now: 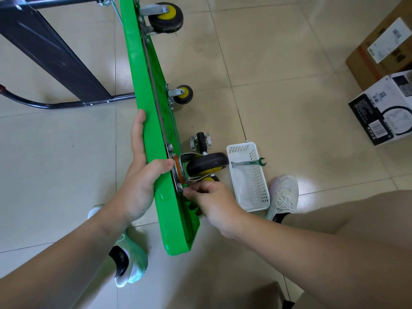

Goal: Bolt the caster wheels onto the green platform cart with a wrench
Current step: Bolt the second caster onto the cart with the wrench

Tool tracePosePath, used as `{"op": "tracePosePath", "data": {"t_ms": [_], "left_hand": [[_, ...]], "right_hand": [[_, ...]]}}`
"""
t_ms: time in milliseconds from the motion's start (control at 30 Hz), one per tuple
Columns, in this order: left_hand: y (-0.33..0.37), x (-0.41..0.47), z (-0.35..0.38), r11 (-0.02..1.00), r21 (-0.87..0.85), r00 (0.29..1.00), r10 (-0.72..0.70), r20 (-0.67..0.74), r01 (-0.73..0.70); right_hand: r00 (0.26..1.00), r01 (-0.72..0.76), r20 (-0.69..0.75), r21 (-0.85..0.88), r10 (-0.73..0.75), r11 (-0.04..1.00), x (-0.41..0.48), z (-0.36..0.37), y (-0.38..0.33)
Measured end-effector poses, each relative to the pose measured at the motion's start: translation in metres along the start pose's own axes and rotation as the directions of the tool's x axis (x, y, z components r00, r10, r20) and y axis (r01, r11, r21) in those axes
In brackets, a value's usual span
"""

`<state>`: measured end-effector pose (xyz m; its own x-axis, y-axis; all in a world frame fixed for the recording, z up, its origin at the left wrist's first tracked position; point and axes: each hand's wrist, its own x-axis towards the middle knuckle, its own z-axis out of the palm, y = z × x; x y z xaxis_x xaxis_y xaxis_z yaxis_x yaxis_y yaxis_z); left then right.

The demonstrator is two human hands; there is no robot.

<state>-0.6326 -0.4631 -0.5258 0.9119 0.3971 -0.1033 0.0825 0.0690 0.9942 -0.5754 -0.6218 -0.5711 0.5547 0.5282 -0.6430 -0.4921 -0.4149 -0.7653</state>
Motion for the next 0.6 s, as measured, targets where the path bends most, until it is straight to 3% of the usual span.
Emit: {"op": "tracePosePath", "data": {"t_ms": [100,200,333,467,600], "left_hand": [[0.0,-0.001,0.0,1.0,-0.01,1.0,0.011,-0.002,-0.011],[0.002,0.0,0.001,1.0,-0.028,1.0,0.01,0.003,-0.01],[0.005,0.0,0.001,1.0,-0.023,1.0,-0.011,0.018,0.011],[0.007,0.0,0.001,0.999,-0.047,1.0,-0.002,0.018,0.003],[0.004,-0.002,0.0,0.996,-0.088,1.0,-0.003,0.012,0.004]], "right_hand": [[0.989,-0.121,0.075,-0.114,0.13,0.986,0.0,-0.02,0.0],[0.967,-0.245,0.005,-0.246,0.254,0.938,0.0,-0.057,0.01],[0.912,-0.382,-0.195,-0.088,0.36,0.92,0.015,-0.106,0.029],[0.868,-0.379,-0.353,-0.016,0.349,0.925,0.064,-0.137,0.047],[0.787,-0.387,-0.428,0.218,0.444,0.896,0.118,-0.151,0.07]]}}
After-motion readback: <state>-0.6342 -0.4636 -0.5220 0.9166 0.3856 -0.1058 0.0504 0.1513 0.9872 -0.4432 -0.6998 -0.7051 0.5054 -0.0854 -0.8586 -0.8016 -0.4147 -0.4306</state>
